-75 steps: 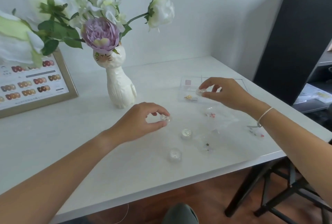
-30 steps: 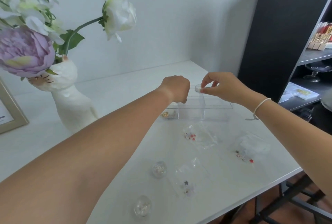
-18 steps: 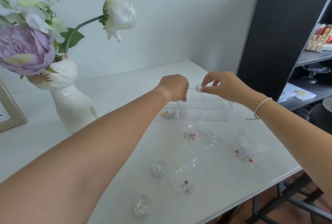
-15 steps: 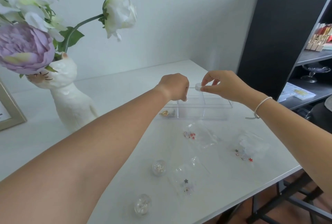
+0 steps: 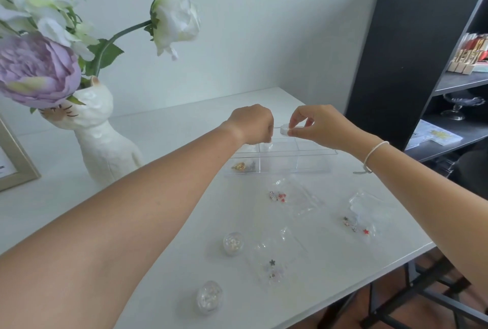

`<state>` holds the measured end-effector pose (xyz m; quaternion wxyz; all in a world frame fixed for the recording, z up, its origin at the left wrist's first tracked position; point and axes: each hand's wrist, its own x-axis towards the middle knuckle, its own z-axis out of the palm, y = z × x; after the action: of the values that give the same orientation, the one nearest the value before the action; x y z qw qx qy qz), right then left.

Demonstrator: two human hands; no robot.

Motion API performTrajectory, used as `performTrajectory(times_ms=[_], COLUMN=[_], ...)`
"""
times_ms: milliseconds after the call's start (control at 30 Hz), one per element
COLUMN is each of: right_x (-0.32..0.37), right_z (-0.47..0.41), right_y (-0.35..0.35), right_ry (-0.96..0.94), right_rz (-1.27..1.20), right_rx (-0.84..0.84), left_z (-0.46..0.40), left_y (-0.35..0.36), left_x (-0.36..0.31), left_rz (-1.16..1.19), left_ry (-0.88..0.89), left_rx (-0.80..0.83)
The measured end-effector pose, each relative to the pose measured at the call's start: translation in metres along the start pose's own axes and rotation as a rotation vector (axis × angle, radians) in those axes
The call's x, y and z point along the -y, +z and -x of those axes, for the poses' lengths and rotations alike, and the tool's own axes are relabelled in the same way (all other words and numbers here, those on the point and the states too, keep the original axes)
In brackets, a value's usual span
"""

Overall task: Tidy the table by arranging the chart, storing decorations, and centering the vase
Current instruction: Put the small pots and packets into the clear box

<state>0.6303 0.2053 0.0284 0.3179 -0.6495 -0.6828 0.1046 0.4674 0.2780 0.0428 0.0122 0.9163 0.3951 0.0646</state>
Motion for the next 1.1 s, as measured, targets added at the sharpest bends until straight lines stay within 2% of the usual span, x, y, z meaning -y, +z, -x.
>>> performTrajectory(times_ms=[200,333,533,667,833,967,1100], right_x=[0.007,0.021,0.038,0.040,0.048,0.065,0.090], right_z=[-0.007,-0.012,-0.018,-0.017,-0.006,0.017,0.057], right_y=[0.008,0.010,0.016,0.022,0.018,0.015,0.023], right_ry=[-0.033,-0.025,0.024,0.024,0.019,-0.079,-0.174], right_rz=[0.154,0.348,0.589,0.672,0.654,0.474,0.221], right_rx=[0.069,0.123,0.279,0.272,0.168,0.077,0.191], left_z=[0.033,0.064,0.114,0.141,0.169,0.188,0.203], left_y=[-0.010,-0.011,-0.002,0.006,0.011,0.009,0.009], left_x=[0.011,0.020,0.029,0.033,0.037,0.034,0.031], left_rz=[0.202,0.316,0.475,0.569,0.631,0.641,0.645], left_ry=[0.002,-0.001,-0.001,-0.023,-0.068,-0.080,-0.082], left_rx=[-0.159,-0.225,-0.150,-0.104,-0.088,-0.072,-0.081])
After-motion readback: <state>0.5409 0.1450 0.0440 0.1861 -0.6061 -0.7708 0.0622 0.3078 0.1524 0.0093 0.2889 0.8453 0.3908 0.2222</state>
